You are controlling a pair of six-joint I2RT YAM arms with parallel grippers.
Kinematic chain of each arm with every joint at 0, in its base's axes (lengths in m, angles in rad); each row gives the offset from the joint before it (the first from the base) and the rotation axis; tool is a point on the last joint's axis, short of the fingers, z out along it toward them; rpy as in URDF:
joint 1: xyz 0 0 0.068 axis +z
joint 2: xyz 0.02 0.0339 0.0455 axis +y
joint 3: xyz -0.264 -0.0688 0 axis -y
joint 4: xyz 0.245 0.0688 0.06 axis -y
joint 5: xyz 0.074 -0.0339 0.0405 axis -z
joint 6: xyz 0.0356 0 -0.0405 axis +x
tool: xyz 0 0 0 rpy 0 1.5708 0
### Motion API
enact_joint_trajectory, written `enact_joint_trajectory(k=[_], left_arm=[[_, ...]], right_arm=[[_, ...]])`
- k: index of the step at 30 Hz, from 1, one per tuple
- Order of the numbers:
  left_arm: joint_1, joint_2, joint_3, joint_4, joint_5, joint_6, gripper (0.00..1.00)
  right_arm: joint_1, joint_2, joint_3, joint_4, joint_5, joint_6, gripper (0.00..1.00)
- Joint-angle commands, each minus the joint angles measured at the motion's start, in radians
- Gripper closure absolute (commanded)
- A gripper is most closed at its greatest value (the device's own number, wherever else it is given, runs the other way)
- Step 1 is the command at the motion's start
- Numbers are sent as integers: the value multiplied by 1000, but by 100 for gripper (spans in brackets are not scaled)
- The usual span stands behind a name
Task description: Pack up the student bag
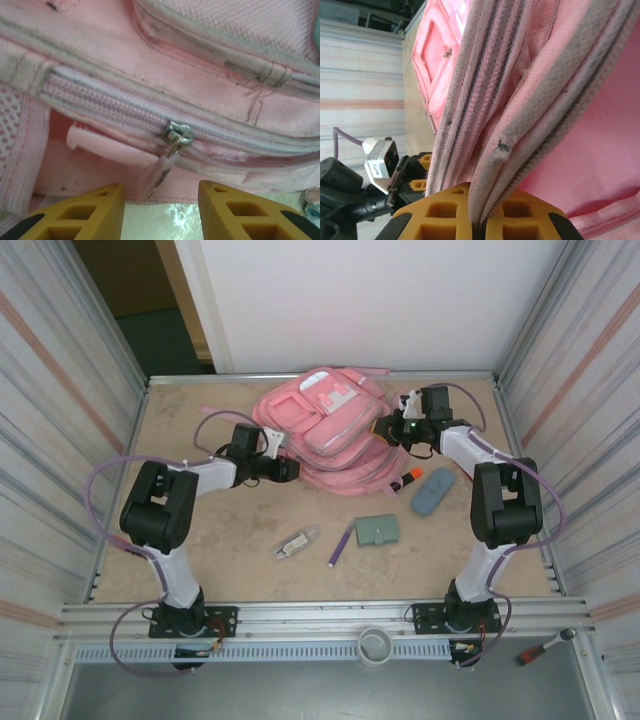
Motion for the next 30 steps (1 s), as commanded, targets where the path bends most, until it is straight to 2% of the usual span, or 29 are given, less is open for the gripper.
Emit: enact_joint_trajectory(k=[1, 6, 14, 22, 30], left_arm=[[-8, 20, 43, 10, 31, 29, 58], [-8, 42, 72, 3, 41, 33, 66], [-2, 13, 59, -17, 2, 31, 100], [7, -63, 27, -54, -179, 49, 100], [43, -53, 66, -99, -271, 40, 100]], right_arm=[[-1, 5, 20, 31, -24, -17, 100], [0, 10, 17, 35, -25, -15, 100], [-13, 11, 13, 34, -21, -18, 100], [-28, 4, 14, 1, 2, -48, 100], [-44, 1, 18, -55, 31, -100, 100]])
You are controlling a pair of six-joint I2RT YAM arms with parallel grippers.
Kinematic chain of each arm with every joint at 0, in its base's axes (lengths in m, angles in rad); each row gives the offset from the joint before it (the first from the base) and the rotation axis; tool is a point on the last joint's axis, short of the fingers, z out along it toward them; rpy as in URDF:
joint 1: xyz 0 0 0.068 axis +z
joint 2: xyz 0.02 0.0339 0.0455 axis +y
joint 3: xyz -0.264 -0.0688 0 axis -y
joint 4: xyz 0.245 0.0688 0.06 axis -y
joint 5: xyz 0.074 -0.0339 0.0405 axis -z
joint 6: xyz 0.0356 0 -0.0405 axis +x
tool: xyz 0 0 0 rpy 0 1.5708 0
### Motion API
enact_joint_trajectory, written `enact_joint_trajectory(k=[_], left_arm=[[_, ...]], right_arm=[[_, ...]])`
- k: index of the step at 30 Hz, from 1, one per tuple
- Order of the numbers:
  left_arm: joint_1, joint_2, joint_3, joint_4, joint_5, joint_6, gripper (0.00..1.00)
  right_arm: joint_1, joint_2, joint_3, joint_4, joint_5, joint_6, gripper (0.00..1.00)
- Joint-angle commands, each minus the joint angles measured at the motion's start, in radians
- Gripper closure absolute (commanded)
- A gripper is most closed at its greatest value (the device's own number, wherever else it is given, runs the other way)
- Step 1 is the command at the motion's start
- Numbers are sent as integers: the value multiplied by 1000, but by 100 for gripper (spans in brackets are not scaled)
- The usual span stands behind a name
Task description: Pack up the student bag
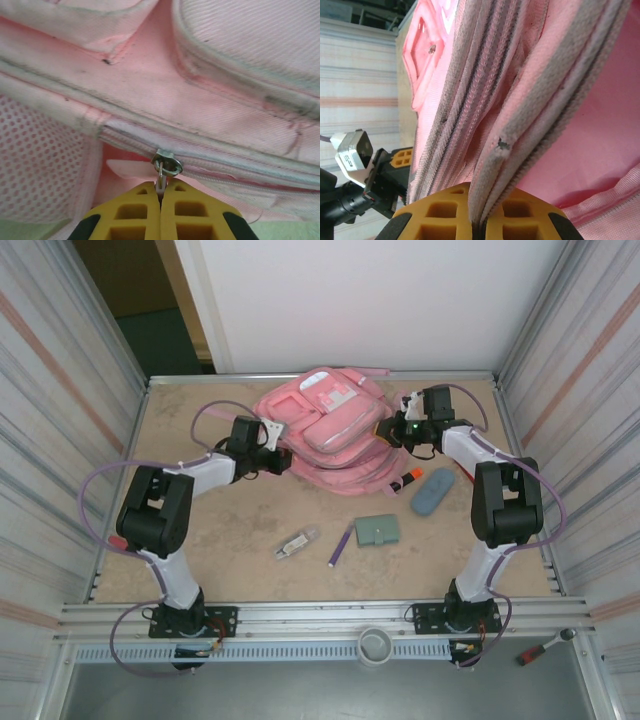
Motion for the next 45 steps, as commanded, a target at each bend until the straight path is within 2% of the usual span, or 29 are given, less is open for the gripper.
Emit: enact_joint_trajectory(k=[1, 9, 13, 14, 15, 16, 18, 21, 25, 27, 30, 33, 35, 39, 40, 43, 45], left_arm=[[45, -2, 37, -61, -109, 7, 100], [81, 66, 113, -110, -125, -9, 100], [86, 54, 97, -95, -75, -3, 100], [86, 42, 81, -79, -59, -3, 93], [87, 29, 66, -77, -49, 2, 77], [88, 14, 56, -76, -44, 8, 68], [89, -36, 32, -88, -49, 14, 54], [90, -141, -19, -76, -31, 27, 42], [82, -282, -95, 12, 60, 26, 32], [45, -328, -110, 57, 75, 52, 26], [-49, -342, -82, 62, 18, 171, 19], [-151, -310, -55, 108, -111, 328, 2], [-201, -258, 5, 82, -205, 411, 1], [-231, -150, 131, 42, -246, 468, 1], [-236, -119, 158, 46, -285, 478, 2], [-237, -40, 218, 74, -370, 504, 8], [-234, -1, 249, 79, -358, 527, 15]], right_arm=[[-26, -3, 18, -17, 29, -54, 100], [-27, -20, 17, -10, 17, -48, 100], [-13, -23, -4, 112, -58, 52, 100], [-1, -25, -9, 156, -78, 88, 100], [12, -28, -10, 195, -90, 125, 100], [22, -34, -14, 236, -89, 162, 100], [45, -46, -16, 314, -80, 234, 100], [87, -49, 15, 330, -31, 277, 100], [142, -39, 43, 353, 20, 313, 100], [159, -37, 45, 387, 31, 353, 100], [185, -45, 50, 426, 49, 395, 100], [206, -58, 68, 406, 68, 392, 100], [216, -64, 73, 399, 75, 393, 100], [225, -70, 80, 398, 69, 402, 100], [228, -72, 81, 400, 65, 404, 100], [229, -84, 76, 391, 58, 403, 100], [229, -100, 61, 383, 65, 397, 100]])
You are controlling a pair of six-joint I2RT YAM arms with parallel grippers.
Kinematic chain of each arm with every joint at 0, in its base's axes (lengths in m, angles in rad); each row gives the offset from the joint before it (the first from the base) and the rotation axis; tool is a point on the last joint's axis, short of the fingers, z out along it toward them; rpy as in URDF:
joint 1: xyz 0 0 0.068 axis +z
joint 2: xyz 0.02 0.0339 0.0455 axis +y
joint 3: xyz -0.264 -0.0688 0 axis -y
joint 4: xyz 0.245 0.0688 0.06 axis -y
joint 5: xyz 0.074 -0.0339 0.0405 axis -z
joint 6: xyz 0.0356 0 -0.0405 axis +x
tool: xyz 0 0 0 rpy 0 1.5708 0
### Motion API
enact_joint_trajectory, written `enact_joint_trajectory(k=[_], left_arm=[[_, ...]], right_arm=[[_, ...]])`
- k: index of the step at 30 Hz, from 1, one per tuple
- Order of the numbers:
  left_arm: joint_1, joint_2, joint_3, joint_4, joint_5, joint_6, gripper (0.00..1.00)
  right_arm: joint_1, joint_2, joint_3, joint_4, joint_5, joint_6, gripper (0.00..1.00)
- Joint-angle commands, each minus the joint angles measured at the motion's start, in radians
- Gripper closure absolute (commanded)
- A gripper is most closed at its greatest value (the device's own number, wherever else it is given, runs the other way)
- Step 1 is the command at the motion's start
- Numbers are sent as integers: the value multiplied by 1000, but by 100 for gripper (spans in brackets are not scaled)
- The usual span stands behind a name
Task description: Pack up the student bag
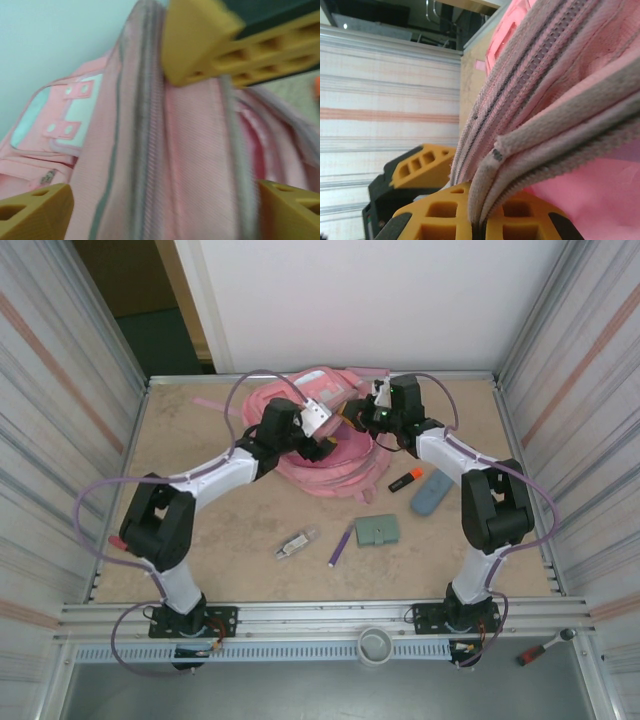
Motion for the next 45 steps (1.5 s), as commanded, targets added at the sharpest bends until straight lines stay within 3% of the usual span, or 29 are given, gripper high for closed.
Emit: enact_joint_trajectory(k=[1, 4, 6, 7, 9, 13, 17, 21, 31, 36, 45], left_arm=[[4, 48, 57, 15, -58, 78, 23], [20, 68, 76, 5, -30, 38, 60], [40, 64, 72, 7, -12, -5, 89], [50, 59, 68, 8, -7, -26, 99], [69, 45, 60, 8, -7, -61, 100], [90, 7, 39, 11, 7, -112, 100], [91, -15, 19, 7, 26, -149, 100], [91, -27, -11, 39, 43, -164, 100], [91, -43, -39, 57, 74, -155, 100], [91, -51, -47, 66, 79, -160, 100], [94, -50, -30, 52, 104, -193, 100]], right_arm=[[14, -89, 23, 38, -38, 0, 100], [-2, -109, 14, -29, -45, -48, 100], [-24, -145, -2, -132, -13, -130, 86], [-35, -171, -15, -218, 30, -192, 77], [-51, -230, -46, -387, 155, -322, 49], [-98, -375, -183, -632, 498, -490, 27], [-129, -475, -308, -754, 804, -538, 2], [-134, -475, -393, -733, 887, -466, 1], [-142, -252, -406, -621, 860, -359, 1], [-165, -209, -429, -583, 831, -354, 12], [-192, -300, -473, -545, 817, -397, 49]])
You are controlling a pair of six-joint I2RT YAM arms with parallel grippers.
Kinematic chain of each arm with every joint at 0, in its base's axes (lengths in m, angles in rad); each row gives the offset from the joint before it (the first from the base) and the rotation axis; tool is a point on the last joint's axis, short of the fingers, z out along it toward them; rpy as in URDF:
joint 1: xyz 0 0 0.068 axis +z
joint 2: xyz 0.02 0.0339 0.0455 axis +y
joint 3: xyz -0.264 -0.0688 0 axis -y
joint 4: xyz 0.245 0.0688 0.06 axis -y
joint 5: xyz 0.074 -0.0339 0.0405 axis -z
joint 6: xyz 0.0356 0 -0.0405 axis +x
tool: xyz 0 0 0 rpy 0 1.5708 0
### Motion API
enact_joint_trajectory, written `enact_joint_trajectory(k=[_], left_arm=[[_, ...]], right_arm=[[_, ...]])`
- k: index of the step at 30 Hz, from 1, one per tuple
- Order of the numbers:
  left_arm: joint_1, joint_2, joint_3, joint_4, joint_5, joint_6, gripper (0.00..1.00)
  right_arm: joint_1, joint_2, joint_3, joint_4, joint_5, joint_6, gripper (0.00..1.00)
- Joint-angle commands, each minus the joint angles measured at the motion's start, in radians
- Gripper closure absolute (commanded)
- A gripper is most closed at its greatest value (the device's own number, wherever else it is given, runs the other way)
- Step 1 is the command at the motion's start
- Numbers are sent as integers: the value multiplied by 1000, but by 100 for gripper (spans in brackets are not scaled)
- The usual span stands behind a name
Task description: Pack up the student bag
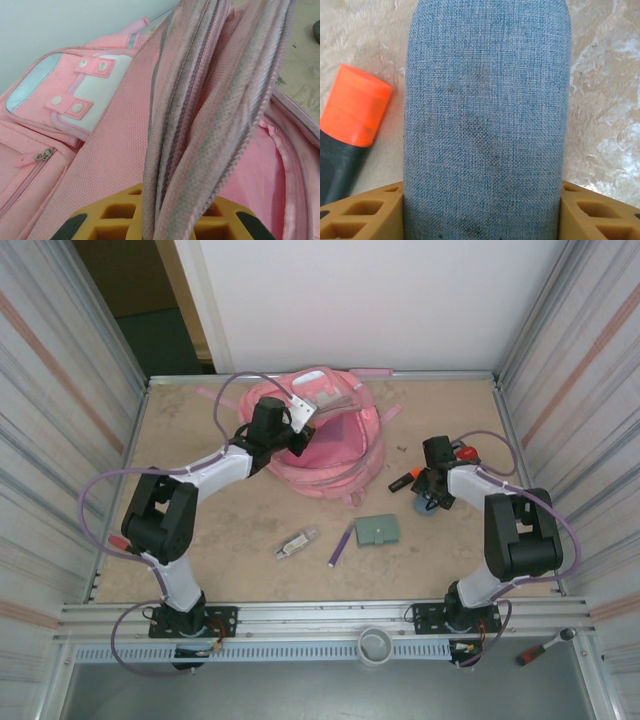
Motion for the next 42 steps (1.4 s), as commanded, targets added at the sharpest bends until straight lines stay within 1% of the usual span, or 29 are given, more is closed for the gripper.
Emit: enact_joint_trajectory(k=[1, 3, 4, 6, 7, 9, 10, 13, 16, 19, 22, 24, 26, 29, 35, 37, 38, 39, 42], left_arm=[[16, -69, 16, 7, 32, -67, 100], [35, -75, 25, 5, 65, -103, 100], [51, -79, 31, 6, 100, -126, 100], [79, -90, 42, 10, 166, -164, 100], [88, -97, 45, 19, 190, -173, 100], [90, -108, 61, 20, 220, -173, 100], [91, -107, 78, 6, 245, -167, 100], [92, -108, 125, -24, 277, -159, 100], [104, -102, 182, -50, 315, -145, 100], [110, -100, 254, -103, 367, -115, 100], [110, -94, 306, -132, 401, -115, 100], [110, -90, 326, -143, 400, -119, 100], [110, -90, 328, -142, 390, -118, 100], [109, -87, 335, -134, 378, -118, 100], [110, -43, 411, -143, 347, -162, 100], [110, -36, 418, -145, 334, -169, 100], [110, -34, 419, -147, 336, -169, 100], [110, -31, 419, -147, 343, -170, 100], [110, -21, 418, -158, 340, -175, 100]], right_arm=[[3, -116, -24, 6, 15, -34, 51], [67, -229, -30, 38, 47, -105, 54], [120, -282, -23, 66, 52, -162, 55], [211, -328, 22, 89, 19, -244, 56], [237, -325, 58, 89, -35, -268, 57], [260, -278, 127, 85, -183, -290, 57], [276, -241, 165, 80, -229, -293, 58], [326, -128, 251, 93, -320, -319, 58], [332, -8, 354, 92, -452, -311, 59], [338, 98, 454, 92, -519, -298, 60], [341, 198, 543, 112, -535, -258, 60], [342, 269, 602, 115, -517, -209, 60], [344, 327, 645, 127, -475, -149, 60], [355, 398, 683, 197, -419, -59, 59], [388, 571, 823, 283, -265, 94, 57], [396, 626, 874, 318, -255, 129, 55], [402, 644, 892, 344, -261, 136, 54], [405, 660, 908, 369, -275, 142, 49], [403, 657, 897, 442, -360, 146, 30]])
